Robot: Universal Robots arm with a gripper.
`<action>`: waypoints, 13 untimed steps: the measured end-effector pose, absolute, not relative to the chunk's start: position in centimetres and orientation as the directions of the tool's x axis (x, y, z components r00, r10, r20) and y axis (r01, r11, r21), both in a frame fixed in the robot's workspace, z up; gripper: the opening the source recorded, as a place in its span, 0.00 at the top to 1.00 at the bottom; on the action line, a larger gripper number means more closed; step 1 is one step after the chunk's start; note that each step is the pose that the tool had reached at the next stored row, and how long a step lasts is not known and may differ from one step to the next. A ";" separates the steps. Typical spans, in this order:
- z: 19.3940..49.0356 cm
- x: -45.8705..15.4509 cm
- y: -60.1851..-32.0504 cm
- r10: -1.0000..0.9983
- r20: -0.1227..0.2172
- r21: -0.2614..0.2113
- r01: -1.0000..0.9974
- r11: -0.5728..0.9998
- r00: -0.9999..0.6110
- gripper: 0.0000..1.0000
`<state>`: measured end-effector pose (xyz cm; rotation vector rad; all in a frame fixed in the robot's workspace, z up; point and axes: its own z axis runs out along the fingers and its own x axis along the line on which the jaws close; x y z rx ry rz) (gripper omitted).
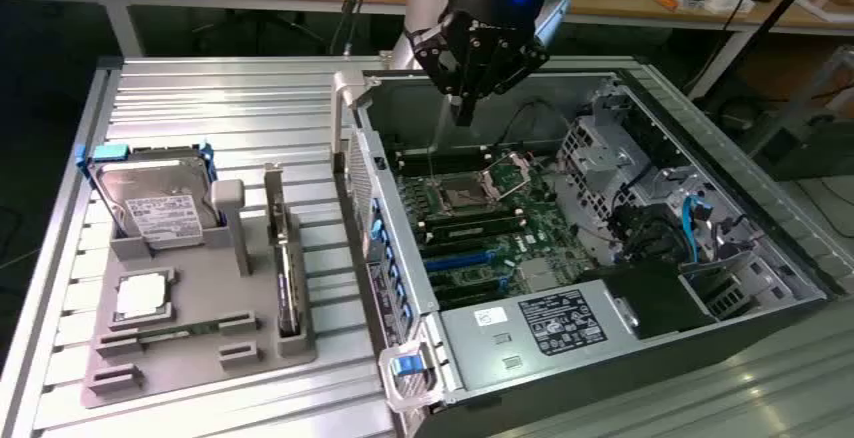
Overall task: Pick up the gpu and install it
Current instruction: 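Reach for the gpu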
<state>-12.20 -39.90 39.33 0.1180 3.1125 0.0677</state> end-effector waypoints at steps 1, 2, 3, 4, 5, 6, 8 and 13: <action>39.3 -12.2 -39.9 0.076 -0.024 0.044 0.075 0.996 -0.997 0.89; 39.3 -12.2 -39.9 0.076 -0.024 0.044 0.075 0.996 -0.997 0.89; 39.3 -12.2 -39.9 0.076 -0.024 0.044 0.075 0.996 -0.997 0.89; 39.3 -12.2 -39.9 0.076 -0.024 0.045 0.075 0.996 -0.997 0.89; 39.3 -12.2 -39.9 0.076 -0.024 0.045 0.075 0.996 -0.997 0.89; 39.3 -12.2 -39.9 0.076 -0.024 0.045 0.075 0.996 -0.997 0.89; 39.3 -12.2 -39.9 0.076 -0.024 0.045 0.075 0.996 -0.997 0.89; 39.3 -12.3 -39.9 0.076 -0.024 0.045 0.075 0.996 -0.997 0.89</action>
